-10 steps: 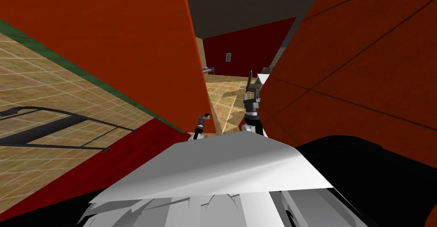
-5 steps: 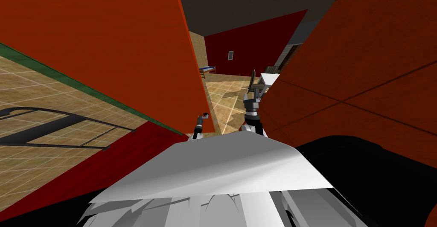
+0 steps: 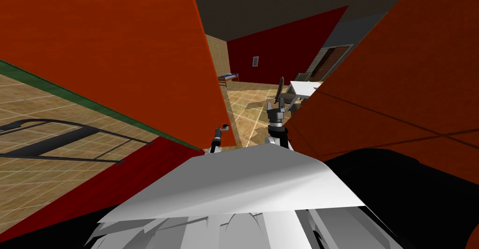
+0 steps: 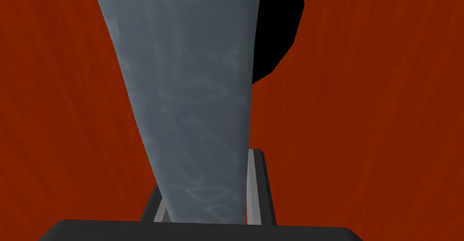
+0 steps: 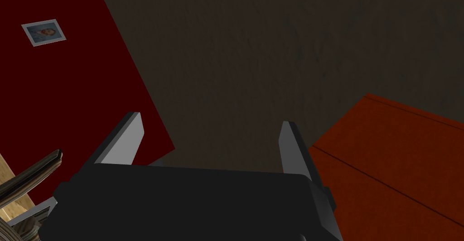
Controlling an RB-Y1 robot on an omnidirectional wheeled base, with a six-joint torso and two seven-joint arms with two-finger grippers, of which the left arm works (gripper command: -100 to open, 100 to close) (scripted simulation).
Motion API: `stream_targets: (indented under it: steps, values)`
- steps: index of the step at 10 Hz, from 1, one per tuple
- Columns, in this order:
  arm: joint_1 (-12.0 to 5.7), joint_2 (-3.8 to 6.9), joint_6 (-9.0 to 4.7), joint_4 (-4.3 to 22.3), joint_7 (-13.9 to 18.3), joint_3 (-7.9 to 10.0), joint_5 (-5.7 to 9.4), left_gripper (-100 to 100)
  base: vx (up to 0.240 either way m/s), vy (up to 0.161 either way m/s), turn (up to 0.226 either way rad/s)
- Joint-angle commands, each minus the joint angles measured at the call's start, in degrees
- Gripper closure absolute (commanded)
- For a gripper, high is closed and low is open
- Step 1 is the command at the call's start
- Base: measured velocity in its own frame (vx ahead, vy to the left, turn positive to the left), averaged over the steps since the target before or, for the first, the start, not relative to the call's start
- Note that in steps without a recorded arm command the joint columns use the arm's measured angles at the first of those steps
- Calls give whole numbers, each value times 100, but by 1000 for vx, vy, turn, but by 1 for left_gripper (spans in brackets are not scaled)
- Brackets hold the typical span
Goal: Push the door open
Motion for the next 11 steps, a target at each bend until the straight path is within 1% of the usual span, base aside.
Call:
stream_targets:
  steps: [1,2,3,4,5,7,8,9,10,11]
  values:
    - [137,111,98,-286,12,48,-4,100,173,-24,17]
    - [132,145,97,-341,-28,147,-13,100,181,-29,95]
    - [132,145,97,-438,-28,147,-13,100,153,-46,63]
    - [132,145,97,-341,-28,147,-13,100,84,-25,28]
    - [128,161,97,-339,-61,228,-21,100,143,-29,143]
    - [128,161,97,-339,-61,228,-21,100,81,-20,12]
    - [128,161,97,-305,-61,228,-21,100,10,2,-6]
    - [128,161,97,-339,-61,228,-21,100,-9,6,-6]
    - [123,166,96,-338,-106,341,-31,100,123,-39,147]
    - [122,165,96,-337,-118,370,-34,100,187,-106,150]
